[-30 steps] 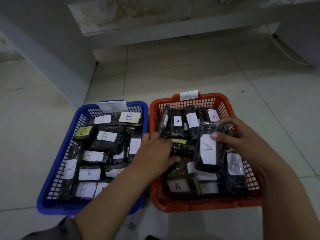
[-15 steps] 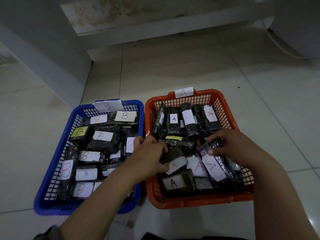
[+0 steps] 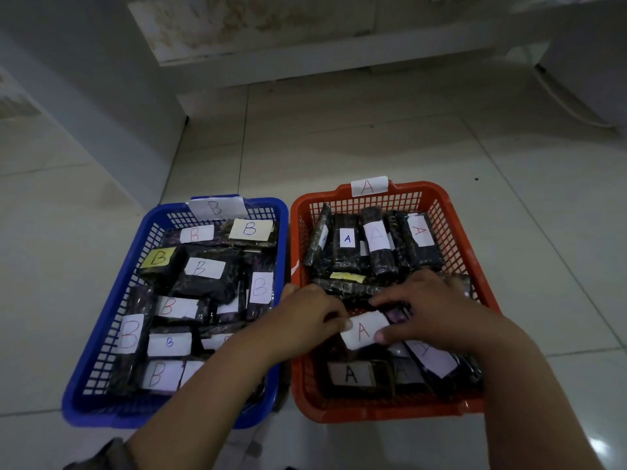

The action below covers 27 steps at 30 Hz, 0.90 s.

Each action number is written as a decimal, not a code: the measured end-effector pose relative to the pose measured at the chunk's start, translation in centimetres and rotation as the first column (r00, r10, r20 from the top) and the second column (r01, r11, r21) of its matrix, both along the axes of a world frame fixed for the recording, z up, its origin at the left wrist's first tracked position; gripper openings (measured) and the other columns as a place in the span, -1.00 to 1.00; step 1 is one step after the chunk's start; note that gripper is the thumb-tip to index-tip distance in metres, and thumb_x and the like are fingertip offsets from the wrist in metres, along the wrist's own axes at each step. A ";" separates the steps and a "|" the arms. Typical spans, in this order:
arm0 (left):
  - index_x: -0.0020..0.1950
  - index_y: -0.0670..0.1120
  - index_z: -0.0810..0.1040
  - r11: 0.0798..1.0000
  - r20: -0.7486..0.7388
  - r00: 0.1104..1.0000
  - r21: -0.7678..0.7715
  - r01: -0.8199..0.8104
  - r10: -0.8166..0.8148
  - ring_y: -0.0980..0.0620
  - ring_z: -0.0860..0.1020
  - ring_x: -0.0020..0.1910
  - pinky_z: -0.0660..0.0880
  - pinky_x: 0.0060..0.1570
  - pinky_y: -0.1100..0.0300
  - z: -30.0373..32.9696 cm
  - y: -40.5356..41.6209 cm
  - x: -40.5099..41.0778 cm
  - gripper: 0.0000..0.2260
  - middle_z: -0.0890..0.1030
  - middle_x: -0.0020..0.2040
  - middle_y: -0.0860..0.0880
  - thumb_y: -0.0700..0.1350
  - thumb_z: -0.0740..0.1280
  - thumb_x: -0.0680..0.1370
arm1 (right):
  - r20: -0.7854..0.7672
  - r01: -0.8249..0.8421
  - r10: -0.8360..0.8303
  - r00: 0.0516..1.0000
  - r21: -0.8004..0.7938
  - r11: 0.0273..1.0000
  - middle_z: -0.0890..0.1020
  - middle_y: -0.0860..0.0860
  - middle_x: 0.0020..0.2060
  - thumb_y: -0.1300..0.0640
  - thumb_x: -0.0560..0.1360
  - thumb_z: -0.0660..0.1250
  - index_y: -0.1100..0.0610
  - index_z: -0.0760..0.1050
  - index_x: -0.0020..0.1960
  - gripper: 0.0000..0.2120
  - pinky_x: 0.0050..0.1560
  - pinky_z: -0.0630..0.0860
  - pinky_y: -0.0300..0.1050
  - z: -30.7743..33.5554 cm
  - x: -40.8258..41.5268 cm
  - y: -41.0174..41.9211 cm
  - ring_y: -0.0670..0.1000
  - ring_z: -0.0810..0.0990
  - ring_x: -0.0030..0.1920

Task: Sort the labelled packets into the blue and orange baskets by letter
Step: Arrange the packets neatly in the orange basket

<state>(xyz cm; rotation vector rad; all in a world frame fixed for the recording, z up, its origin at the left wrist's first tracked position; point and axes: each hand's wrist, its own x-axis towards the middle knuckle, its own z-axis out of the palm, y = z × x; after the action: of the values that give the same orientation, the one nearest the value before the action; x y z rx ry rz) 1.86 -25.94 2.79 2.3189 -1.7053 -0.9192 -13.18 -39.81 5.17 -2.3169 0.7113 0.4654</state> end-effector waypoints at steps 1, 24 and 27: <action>0.12 0.11 0.58 1.000 0.011 1.000 -0.006 -0.003 0.003 0.09 0.35 0.18 0.11 0.08 0.15 -0.2 0.0 0.2 -0.79 0.54 0.07 0.06 0.11 0.24 0.57 | -0.008 -0.007 0.007 1.000 -0.015 1.000 0.32 -0.02 0.19 -0.15 0.36 0.44 -0.29 0.42 0.24 -0.53 0.21 0.20 -0.03 -0.3 0.3 0.3 -0.01 0.26 0.21; 0.15 0.15 0.55 0.989 0.177 0.984 -0.137 0.059 -0.034 0.08 0.35 0.17 0.26 0.18 0.09 -0.5 -3.0 4.8 -0.75 0.51 0.10 0.13 0.08 0.35 0.48 | -0.014 -0.118 0.119 0.993 -0.241 0.963 0.33 -0.13 0.30 -0.24 0.33 0.42 -0.13 0.41 0.33 -0.40 0.33 0.07 0.09 -2.0 2.4 0.7 -0.07 0.26 0.35; 0.28 0.03 0.48 0.928 0.263 0.950 -0.368 -0.061 0.167 0.04 0.43 0.22 0.36 0.26 0.06 0.5 -5.3 5.8 -0.67 0.50 0.23 0.01 -0.04 0.33 0.52 | -0.017 -0.131 0.131 0.991 -0.251 0.959 0.35 -0.14 0.27 -0.24 0.35 0.41 -0.13 0.43 0.31 -0.43 0.32 0.08 0.10 -2.0 2.3 0.6 -0.08 0.27 0.33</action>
<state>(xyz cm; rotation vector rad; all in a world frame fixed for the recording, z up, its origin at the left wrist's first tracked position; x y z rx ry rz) 7.64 -31.19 3.30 2.3521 -1.6408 -0.2241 -10.83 -39.22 3.20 -2.6153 0.6504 0.4565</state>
